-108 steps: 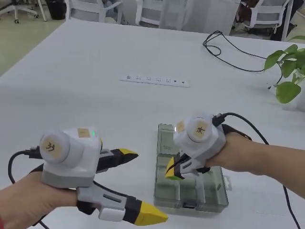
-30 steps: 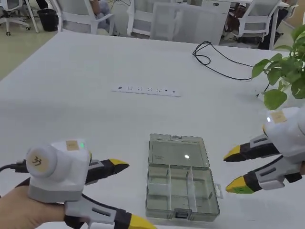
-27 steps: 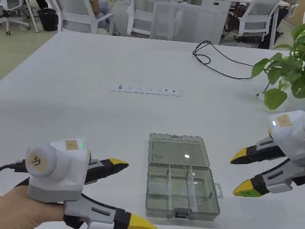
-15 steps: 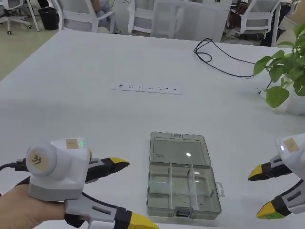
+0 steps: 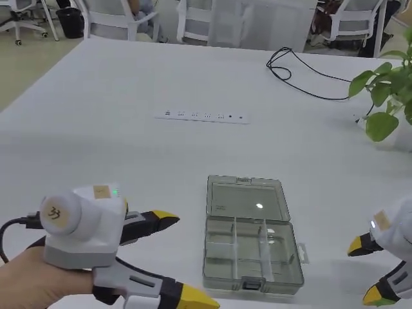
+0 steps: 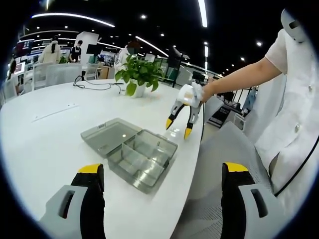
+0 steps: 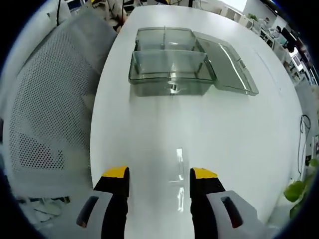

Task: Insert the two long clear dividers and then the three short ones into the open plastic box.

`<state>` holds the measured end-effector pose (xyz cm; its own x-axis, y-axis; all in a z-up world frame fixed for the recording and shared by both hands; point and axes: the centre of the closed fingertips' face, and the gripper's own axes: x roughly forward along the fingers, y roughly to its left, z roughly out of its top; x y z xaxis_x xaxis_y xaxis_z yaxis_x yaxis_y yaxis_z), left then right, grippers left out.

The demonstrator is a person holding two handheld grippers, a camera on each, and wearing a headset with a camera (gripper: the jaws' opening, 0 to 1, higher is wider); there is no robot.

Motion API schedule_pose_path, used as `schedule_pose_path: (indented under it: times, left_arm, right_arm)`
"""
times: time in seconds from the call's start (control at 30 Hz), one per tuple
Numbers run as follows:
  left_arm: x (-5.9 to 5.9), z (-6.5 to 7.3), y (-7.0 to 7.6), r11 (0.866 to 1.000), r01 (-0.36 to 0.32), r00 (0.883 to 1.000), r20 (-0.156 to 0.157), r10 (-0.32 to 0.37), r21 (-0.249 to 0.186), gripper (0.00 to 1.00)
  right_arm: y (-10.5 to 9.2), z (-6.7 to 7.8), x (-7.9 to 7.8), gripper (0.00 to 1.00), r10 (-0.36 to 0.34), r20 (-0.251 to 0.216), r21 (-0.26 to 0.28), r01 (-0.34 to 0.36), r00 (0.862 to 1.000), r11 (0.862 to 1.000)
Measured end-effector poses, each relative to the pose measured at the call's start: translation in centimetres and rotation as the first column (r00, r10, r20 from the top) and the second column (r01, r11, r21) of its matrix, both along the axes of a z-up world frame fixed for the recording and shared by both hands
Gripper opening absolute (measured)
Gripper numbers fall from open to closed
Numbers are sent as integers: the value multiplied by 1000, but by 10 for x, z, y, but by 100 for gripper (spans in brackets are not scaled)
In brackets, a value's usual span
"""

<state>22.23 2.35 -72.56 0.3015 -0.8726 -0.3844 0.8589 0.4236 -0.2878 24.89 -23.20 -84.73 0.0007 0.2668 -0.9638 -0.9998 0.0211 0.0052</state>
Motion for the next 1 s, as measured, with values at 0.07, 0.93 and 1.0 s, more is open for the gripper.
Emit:
schedule_pose_path:
  times: [0.07, 0.93, 1.0]
  left_arm:
    - [-1, -1, 0, 1000, 1, 1000, -3, -1, 4, 100]
    - [4, -3, 0, 1000, -5, 1000, -13, 5, -7, 100]
    - [4, -3, 0, 1000, -4, 1000, -13, 4, -7, 100]
  right_arm:
    - [-5, -5, 1, 50, 6, -7, -19, -6, 1000, 1000]
    - [-2, -9, 7, 33, 39, 16, -25, -38, 999, 999]
    - [-2, -8, 7, 33, 40, 16, -26, -40, 999, 999]
